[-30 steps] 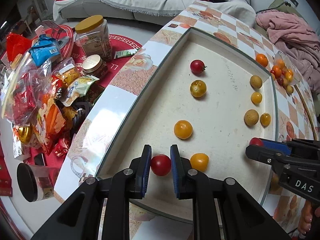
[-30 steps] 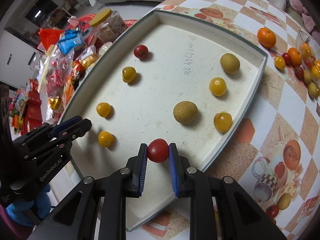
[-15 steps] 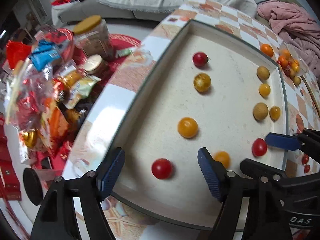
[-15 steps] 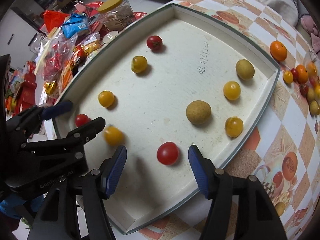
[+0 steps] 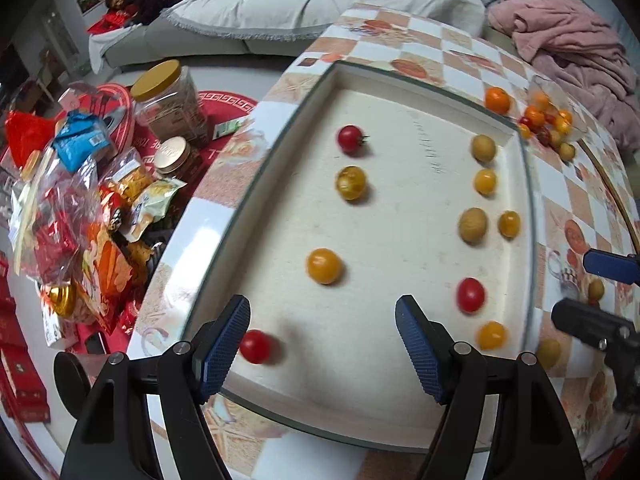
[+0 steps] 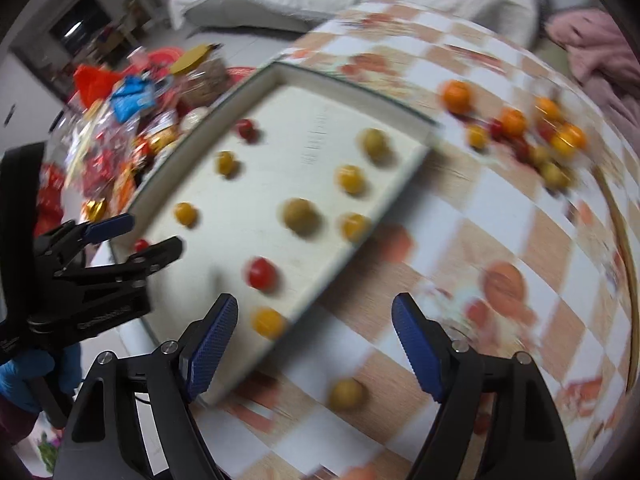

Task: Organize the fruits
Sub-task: 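Move both open tools back over the loose fruit on the table, then grasp a brownish-green fruit with the left tool while the right tool grasps a red tomato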

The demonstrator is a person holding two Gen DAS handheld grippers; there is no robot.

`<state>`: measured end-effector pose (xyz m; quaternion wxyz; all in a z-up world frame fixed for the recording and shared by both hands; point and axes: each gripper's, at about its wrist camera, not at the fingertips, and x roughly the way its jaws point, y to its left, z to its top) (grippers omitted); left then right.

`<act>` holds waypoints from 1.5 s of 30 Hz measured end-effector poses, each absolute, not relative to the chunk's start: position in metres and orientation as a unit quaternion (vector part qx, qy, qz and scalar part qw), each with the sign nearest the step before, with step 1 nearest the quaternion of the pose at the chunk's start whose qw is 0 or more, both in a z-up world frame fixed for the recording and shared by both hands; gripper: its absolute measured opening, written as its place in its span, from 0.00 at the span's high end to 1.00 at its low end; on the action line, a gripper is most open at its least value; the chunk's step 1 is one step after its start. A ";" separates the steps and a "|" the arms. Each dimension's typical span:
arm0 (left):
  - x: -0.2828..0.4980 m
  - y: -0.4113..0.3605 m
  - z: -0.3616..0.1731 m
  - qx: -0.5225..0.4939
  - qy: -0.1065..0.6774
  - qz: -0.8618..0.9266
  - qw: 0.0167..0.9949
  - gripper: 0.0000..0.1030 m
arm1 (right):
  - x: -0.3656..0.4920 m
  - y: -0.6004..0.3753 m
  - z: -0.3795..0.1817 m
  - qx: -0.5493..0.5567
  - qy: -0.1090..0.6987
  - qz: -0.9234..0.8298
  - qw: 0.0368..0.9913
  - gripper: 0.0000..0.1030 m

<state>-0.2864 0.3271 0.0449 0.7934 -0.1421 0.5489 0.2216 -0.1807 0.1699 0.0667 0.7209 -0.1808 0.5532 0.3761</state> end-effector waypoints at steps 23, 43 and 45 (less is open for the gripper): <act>-0.235 0.148 0.049 -0.048 0.565 0.045 0.823 0.26 | -0.138 -0.006 0.033 -0.138 0.606 0.241 0.746 0.20; -0.228 0.138 0.011 -0.037 0.605 0.060 0.793 0.61 | -0.142 0.023 0.020 -0.187 0.596 0.263 0.735 0.70; -0.227 0.137 0.013 -0.042 0.604 0.052 0.794 0.75 | -0.141 0.021 0.020 -0.172 0.602 0.267 0.733 0.76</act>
